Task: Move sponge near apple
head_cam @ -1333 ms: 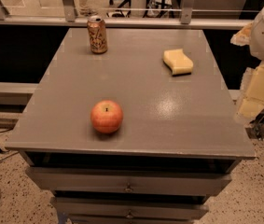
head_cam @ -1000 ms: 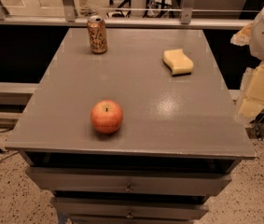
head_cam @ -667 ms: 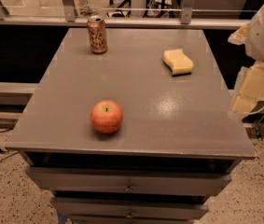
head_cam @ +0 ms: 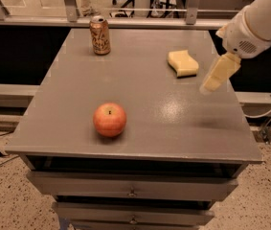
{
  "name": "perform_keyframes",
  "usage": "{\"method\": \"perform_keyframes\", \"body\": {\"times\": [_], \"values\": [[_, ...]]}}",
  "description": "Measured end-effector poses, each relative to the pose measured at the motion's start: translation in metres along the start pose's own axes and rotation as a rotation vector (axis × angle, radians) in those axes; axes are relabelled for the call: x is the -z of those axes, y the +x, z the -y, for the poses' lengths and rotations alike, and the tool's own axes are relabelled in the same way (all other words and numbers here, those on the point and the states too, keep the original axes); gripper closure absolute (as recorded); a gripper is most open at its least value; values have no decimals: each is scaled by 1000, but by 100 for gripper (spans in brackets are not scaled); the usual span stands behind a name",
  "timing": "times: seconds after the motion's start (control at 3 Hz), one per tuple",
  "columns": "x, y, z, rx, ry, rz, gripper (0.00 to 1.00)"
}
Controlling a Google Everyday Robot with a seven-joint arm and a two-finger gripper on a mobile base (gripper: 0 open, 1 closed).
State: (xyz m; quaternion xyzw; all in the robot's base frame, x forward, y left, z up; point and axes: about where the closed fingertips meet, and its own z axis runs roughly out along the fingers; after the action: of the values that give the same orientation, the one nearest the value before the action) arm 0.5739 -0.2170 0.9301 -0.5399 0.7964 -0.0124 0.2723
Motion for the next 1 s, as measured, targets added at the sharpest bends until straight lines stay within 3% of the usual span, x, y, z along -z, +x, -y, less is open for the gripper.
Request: {"method": "perform_keyframes", "body": {"times": [0.33, 0.67, 1.0], "values": [[-40, -10, 43, -90, 28, 89, 0], [-69, -16, 72, -187, 39, 159, 0], [-99, -14, 86, -291, 51, 185, 0]]}}
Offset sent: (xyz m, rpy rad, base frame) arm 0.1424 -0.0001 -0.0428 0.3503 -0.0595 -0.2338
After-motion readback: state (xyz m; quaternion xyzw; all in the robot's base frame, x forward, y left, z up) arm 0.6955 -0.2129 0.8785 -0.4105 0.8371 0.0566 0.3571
